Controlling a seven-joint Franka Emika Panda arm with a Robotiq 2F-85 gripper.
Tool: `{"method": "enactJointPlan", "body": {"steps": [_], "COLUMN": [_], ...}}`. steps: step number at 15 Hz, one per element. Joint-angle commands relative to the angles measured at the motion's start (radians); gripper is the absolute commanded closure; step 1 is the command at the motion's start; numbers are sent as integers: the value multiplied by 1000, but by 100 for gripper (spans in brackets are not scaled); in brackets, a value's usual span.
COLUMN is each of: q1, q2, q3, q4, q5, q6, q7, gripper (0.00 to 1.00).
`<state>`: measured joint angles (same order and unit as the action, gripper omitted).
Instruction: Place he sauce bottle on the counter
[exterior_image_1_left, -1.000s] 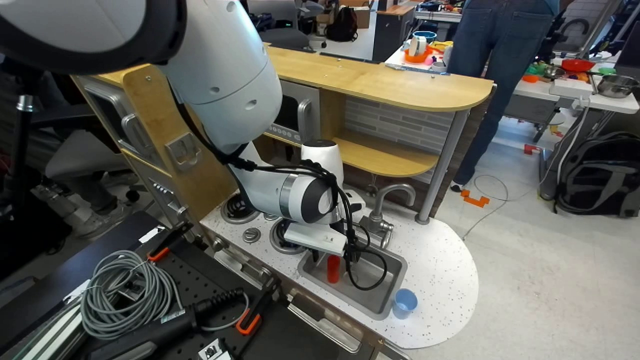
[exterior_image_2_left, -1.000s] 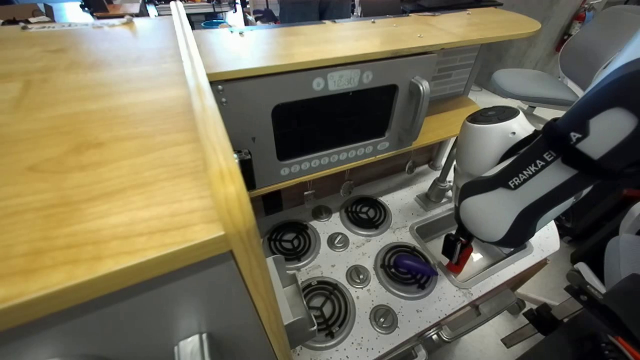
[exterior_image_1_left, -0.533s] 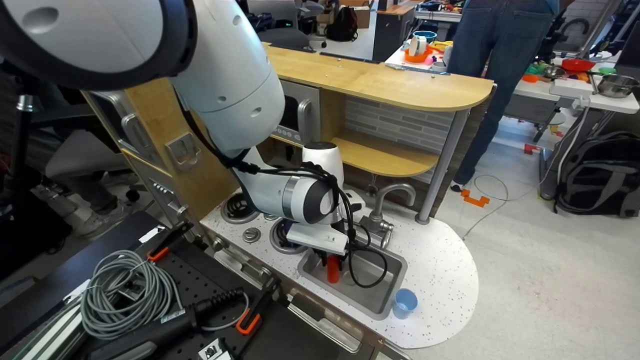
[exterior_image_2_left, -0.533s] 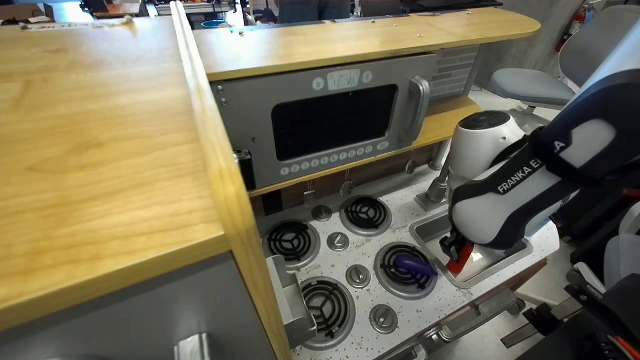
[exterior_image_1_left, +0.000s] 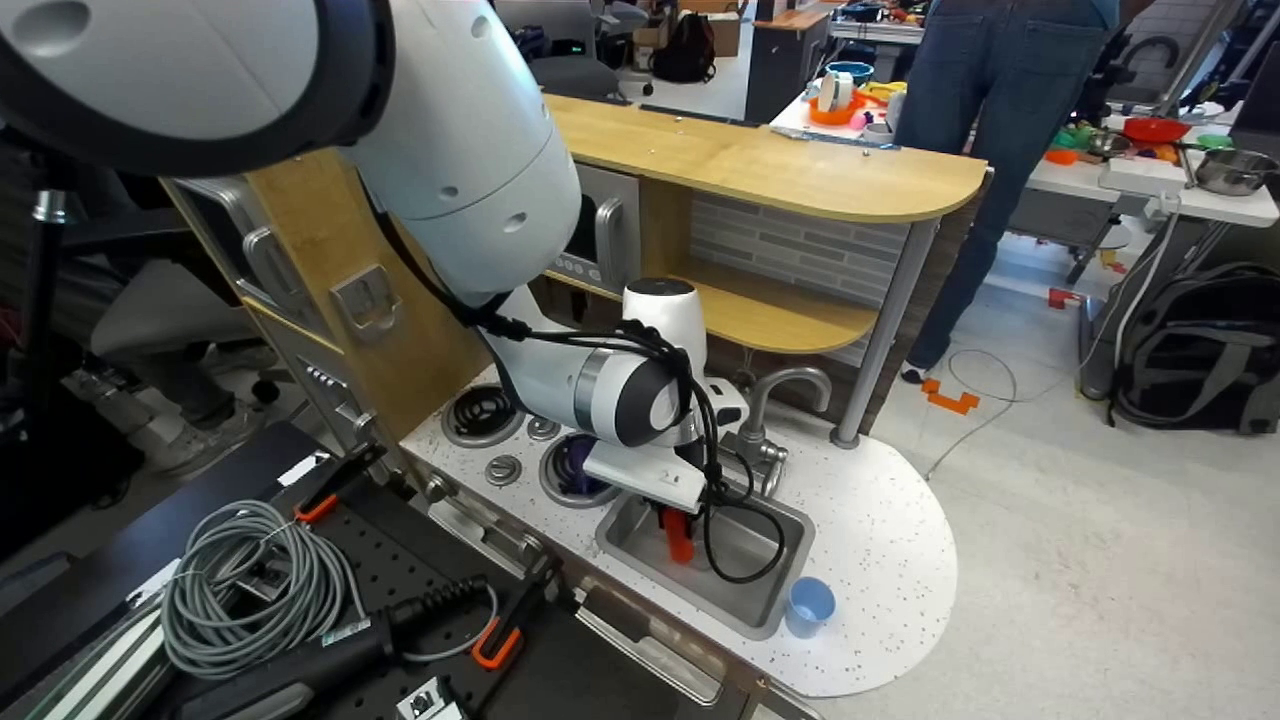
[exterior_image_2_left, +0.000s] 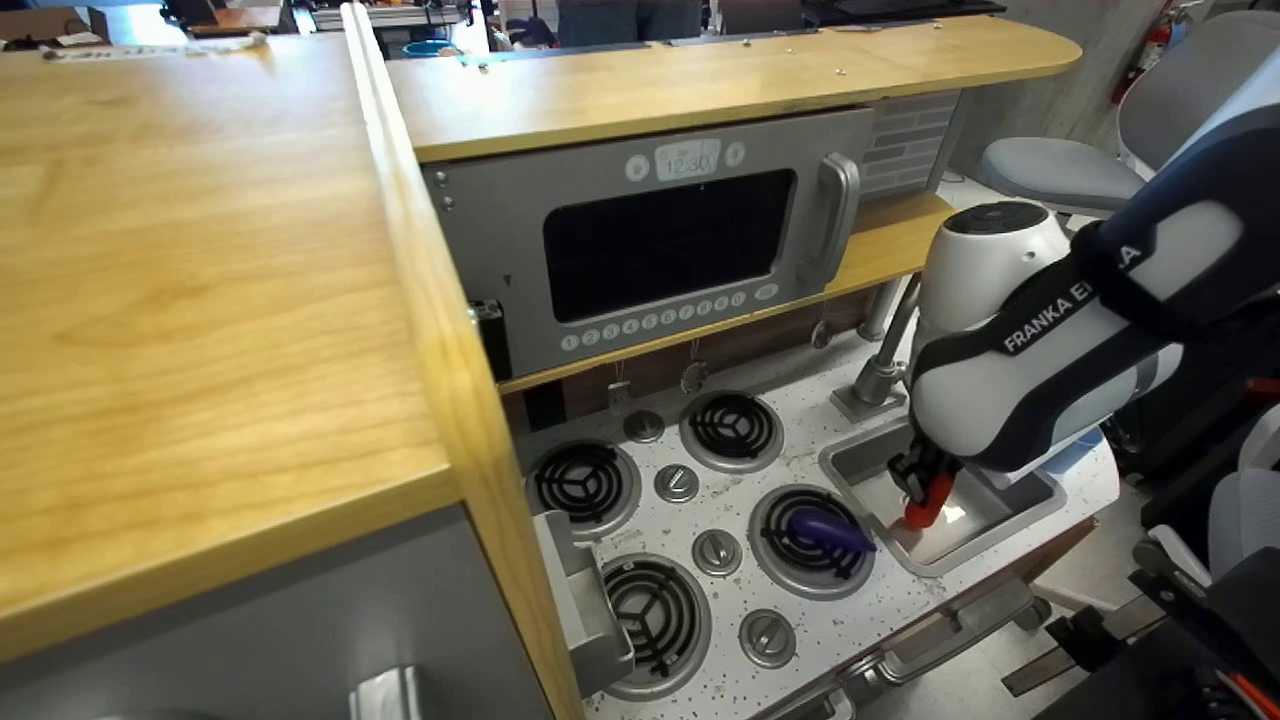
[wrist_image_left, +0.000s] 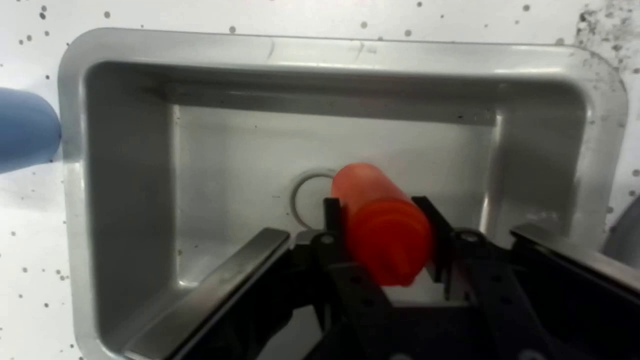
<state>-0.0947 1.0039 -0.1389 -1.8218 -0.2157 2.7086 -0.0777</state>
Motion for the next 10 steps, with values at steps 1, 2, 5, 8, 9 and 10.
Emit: {"method": "enactJointPlan", "body": {"steps": [1, 2, 5, 8, 9, 10], "q1": [-74, -88, -119, -132, -131, -131], "q2": [-123, -138, -171, -203, -207, -206], "q3": [47, 49, 48, 28, 17, 7], "q4": [-79, -76, -59, -41, -32, -20], "q5": [63, 79, 114, 136, 143, 148], "q6": [0, 6, -3, -7, -8, -10], "q7": [-48, -49, -45, -19, -2, 16], "gripper": [87, 87, 87, 87, 87, 87]}}
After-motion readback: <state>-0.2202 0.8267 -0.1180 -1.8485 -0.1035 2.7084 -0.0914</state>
